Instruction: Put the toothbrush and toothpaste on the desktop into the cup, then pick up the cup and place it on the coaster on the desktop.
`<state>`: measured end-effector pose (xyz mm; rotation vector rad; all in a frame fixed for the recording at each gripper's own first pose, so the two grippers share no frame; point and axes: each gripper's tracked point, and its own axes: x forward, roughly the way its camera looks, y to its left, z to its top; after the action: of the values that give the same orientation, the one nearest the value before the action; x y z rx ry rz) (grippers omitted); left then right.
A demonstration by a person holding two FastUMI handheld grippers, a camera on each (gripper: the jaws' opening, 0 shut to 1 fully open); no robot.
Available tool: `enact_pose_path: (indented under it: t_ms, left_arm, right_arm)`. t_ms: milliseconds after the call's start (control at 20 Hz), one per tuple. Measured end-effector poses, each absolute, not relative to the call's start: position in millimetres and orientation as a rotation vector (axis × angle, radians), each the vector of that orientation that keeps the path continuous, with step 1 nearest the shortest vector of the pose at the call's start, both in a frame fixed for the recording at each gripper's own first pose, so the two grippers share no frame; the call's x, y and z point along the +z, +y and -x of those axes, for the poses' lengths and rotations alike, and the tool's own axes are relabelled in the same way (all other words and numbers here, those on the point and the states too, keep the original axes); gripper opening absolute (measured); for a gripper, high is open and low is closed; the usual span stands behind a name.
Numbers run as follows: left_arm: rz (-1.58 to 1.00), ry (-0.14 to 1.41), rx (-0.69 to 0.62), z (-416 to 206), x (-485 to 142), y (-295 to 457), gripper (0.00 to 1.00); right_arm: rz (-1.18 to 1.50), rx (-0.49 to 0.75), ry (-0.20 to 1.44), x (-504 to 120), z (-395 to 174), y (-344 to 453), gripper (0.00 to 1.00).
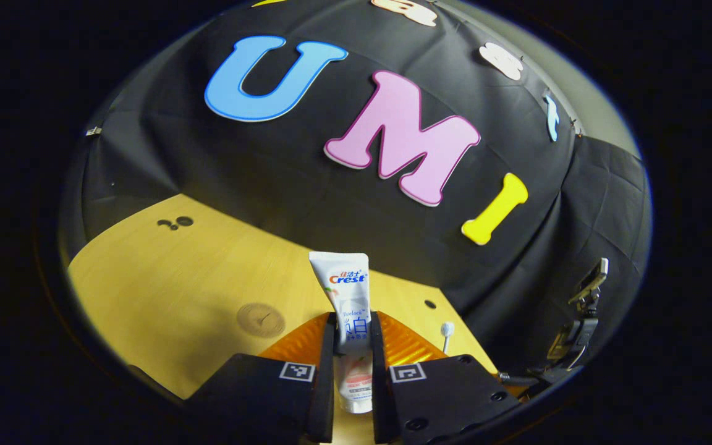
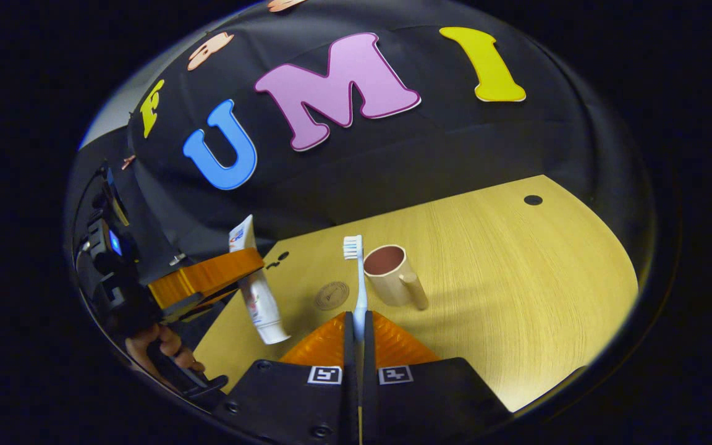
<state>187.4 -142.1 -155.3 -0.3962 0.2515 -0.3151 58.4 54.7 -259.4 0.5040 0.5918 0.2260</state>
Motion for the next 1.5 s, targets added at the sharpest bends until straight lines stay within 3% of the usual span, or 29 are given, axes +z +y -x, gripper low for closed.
enact_pose_path:
  t_ms: [250, 550, 600, 650, 1000, 1050, 1200, 1250, 1350, 1400, 1500]
  left_arm:
    - [0.425, 0.091, -0.373, -247, -135, -178, 0.29]
    - [0.396, -0.036, -0.374, -302, -154, -194, 0.29]
    - [0.386, -0.042, -0.369, -306, -162, -195, 0.24]
    - [0.379, -0.039, -0.367, -311, -171, -197, 0.29]
    - [0.356, 0.024, -0.349, -325, -224, -213, 0.3]
    - [0.346, 0.036, -0.341, -326, -231, -214, 0.26]
    - [0.355, 0.071, -0.34, -322, -248, -217, 0.38]
    - [0.356, 0.092, -0.344, -319, -255, -218, 0.34]
    - [0.347, 0.117, -0.344, -314, -265, -218, 0.42]
    - [0.349, 0.127, -0.352, -312, -267, -220, 0.37]
    - [0.352, 0.112, -0.37, -307, -263, -223, 0.41]
  right_arm:
    - [-0.572, 0.272, 0.53, -260, -83, 43, 0.07]
    - [-0.597, 0.292, 0.465, -268, -108, 28, 0.07]
    - [-0.59, 0.295, 0.458, -271, -112, 26, 0.07]
    - [-0.585, 0.298, 0.453, -275, -113, 24, 0.06]
    - [-0.591, 0.306, 0.443, -289, -120, 18, 0.07]
    - [-0.596, 0.308, 0.45, -292, -118, 18, 0.07]
    - [-0.601, 0.3, 0.459, -298, -119, 14, 0.06]
    - [-0.602, 0.297, 0.461, -299, -118, 12, 0.07]
    - [-0.603, 0.292, 0.46, -298, -119, 9, 0.07]
    - [-0.603, 0.289, 0.46, -298, -120, 7, 0.07]
    - [-0.605, 0.282, 0.456, -298, -121, 4, 0.07]
